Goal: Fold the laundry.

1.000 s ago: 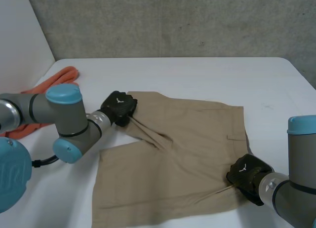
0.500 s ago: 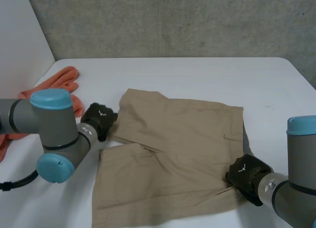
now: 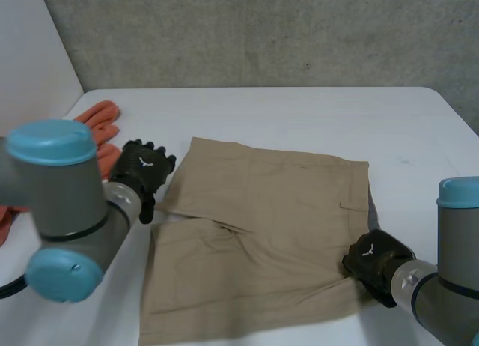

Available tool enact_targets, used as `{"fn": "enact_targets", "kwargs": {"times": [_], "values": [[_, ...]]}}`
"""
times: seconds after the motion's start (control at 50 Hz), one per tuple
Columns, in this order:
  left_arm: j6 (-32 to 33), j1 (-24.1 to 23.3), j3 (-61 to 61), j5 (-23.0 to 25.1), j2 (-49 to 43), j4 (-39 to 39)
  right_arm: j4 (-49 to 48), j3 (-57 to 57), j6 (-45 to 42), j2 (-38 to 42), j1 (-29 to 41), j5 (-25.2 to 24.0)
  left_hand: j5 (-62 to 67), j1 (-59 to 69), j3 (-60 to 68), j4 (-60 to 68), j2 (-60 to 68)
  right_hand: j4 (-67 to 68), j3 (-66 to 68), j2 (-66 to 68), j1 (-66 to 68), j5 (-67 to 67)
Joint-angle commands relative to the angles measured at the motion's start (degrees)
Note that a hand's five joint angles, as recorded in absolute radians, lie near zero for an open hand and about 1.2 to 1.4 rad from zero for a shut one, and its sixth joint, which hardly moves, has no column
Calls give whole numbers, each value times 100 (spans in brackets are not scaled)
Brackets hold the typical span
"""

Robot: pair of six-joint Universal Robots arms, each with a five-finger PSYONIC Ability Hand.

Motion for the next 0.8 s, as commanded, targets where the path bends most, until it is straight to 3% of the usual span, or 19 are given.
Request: {"fn": "enact_targets", "kwargs": {"times": [0.02,0.06,0.16,0.26,0.5,0.52,0.54,0.58,0.72,0.8], "values": [[-870,-118,-1180,57,1572,-54,-110,-131,558,-3,6,-23,113,148,54,95,78,1177,1163,1259,2326,1300],[-1169,-258,-1409,145,1819,-194,-110,-166,681,-3,6,-6,146,182,88,129,111,1177,1163,1259,2326,1300],[-1994,-680,-1919,277,2259,-1457,-207,-228,928,-3,-11,-15,785,821,727,768,750,1177,1163,1259,2326,1300],[-2234,-759,-2166,295,2198,-1962,-330,-236,990,-3,-11,3,1122,1157,1064,1104,1087,1177,1163,1259,2326,1300],[-2155,-821,-1982,225,1092,-1435,-471,-236,1060,-29,-20,38,1861,1896,1802,1843,1826,1177,1163,1259,2326,1300],[-2137,-839,-1947,207,969,-1434,-480,-254,1060,-29,-37,47,2478,2514,2420,2461,2443,1177,1163,1259,2326,1300],[-2102,-847,-1851,190,820,-1391,-480,-263,1060,-29,-46,47,4749,4785,4691,4732,4714,1177,1163,1259,2326,1300],[-2102,-848,-1736,155,757,-1321,-488,-272,1060,-29,-73,38,6662,6697,6603,6644,6626,1177,1163,1259,2326,1300],[-1848,-786,-787,-74,617,-231,-550,-657,1060,-47,-38,47,6671,6706,6612,6653,6636,1177,1163,1259,2326,1300],[-980,-681,247,-74,-356,217,-585,-1315,1060,128,-11,47,6671,6706,6612,6653,6636,1177,1163,1259,2326,1300]]}}
